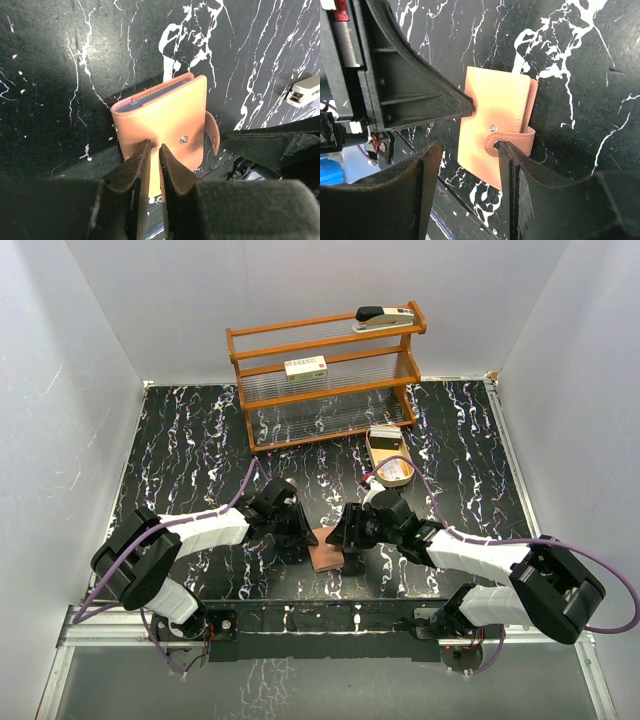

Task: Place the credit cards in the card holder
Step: Close the card holder at the center of the board.

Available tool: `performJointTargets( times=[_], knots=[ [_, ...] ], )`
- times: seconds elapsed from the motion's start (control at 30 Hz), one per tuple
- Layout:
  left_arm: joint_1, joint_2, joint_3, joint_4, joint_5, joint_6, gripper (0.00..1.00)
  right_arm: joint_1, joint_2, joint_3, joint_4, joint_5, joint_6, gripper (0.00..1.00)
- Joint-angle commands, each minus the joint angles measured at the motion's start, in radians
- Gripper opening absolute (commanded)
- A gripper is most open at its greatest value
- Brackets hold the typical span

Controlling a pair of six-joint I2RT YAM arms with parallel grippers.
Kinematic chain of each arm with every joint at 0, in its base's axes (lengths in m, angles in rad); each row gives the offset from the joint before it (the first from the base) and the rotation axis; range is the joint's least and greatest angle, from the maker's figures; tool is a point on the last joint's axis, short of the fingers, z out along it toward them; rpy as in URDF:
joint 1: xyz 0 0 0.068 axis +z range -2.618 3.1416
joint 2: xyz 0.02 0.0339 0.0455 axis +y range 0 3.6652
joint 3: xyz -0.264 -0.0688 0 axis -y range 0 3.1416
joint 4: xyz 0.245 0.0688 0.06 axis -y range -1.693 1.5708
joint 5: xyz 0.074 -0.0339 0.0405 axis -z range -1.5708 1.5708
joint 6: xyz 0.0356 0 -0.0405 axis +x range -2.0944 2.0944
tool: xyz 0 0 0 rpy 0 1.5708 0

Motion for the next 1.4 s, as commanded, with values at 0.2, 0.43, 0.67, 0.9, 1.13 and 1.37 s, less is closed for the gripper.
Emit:
performJointTargets(
  times=[0.2, 0.43, 0.67, 0.9, 1.13, 1.37],
  knots=[
    [-0.004, -0.037, -0.006, -0.028, 0.013, 0.011, 0.12, -0.046, -0.084, -0.013, -0.037, 0.023, -0.025, 0.41],
    [-0.003, -0.012, 0.019, -0.054, 0.024, 0.035, 0.12, -0.083, -0.040, -0.044, 0.010, -0.038, -0.003, 0.40],
    [-0.004, -0.005, 0.029, -0.097, 0.004, 0.053, 0.11, -0.087, 0.015, -0.062, 0.096, -0.087, 0.015, 0.41],
    [-0.004, 0.007, 0.037, -0.111, 0.001, 0.064, 0.11, -0.086, 0.043, -0.058, 0.149, -0.130, 0.001, 0.35],
    [-0.006, 0.016, 0.034, -0.072, 0.022, 0.051, 0.13, -0.086, 0.069, -0.045, 0.174, -0.161, -0.009, 0.35],
    [-0.006, 0.013, 0.016, -0.050, 0.026, 0.039, 0.13, -0.086, 0.103, -0.045, 0.190, -0.163, -0.007, 0.31]
  ],
)
